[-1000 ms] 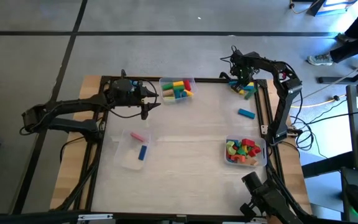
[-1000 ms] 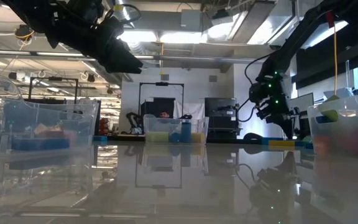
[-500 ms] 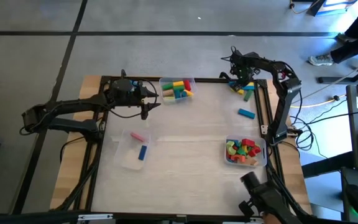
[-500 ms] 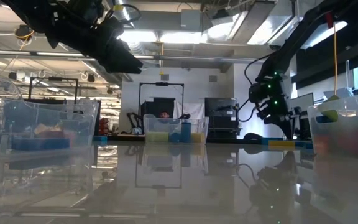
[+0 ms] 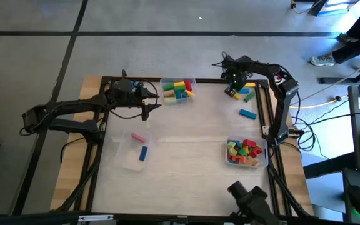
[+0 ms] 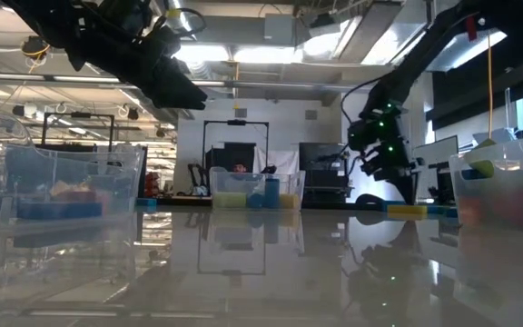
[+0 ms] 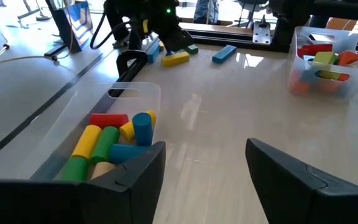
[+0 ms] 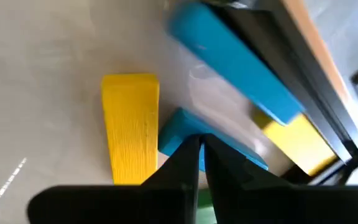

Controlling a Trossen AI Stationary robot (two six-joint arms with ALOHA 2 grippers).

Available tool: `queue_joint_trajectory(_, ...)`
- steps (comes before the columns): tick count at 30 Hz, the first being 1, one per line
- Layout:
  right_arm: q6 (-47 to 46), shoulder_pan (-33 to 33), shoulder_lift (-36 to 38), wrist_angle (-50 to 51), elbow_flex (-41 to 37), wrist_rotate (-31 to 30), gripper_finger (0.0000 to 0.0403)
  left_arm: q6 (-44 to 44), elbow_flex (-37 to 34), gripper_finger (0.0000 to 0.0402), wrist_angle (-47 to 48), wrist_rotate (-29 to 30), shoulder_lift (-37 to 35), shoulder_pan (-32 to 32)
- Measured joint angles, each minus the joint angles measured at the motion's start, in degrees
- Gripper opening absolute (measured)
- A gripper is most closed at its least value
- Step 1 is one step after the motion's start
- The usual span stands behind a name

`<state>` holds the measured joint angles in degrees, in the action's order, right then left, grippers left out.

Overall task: Sort blocks by size
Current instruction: Put the blue rectangular block into the bottom left transparent bin

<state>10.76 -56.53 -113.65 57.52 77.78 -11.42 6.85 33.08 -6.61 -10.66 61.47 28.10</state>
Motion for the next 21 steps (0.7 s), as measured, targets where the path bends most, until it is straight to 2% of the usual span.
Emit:
queue_joint_trajectory(9, 0.68, 7.61, -0.05, -0.22, -0.04, -1.94, 0.004, -0.42, 0.0, 0.0218, 0.02, 0.0, -0.02, 0.0)
queue_joint_trajectory(18, 7.69, 8.78, 0.79, 6.91, -0.19, -7.81, 0.0169, -0.44, 0.0, 0.0218, 0.02, 0.0, -0.02, 0.0)
queue_joint_trajectory(21, 10.78, 8.5, 0.79, 9.09, -0.2, -8.14, 0.0196, -0.44, 0.0, 0.0218, 0.04, 0.0, 0.0, 0.0)
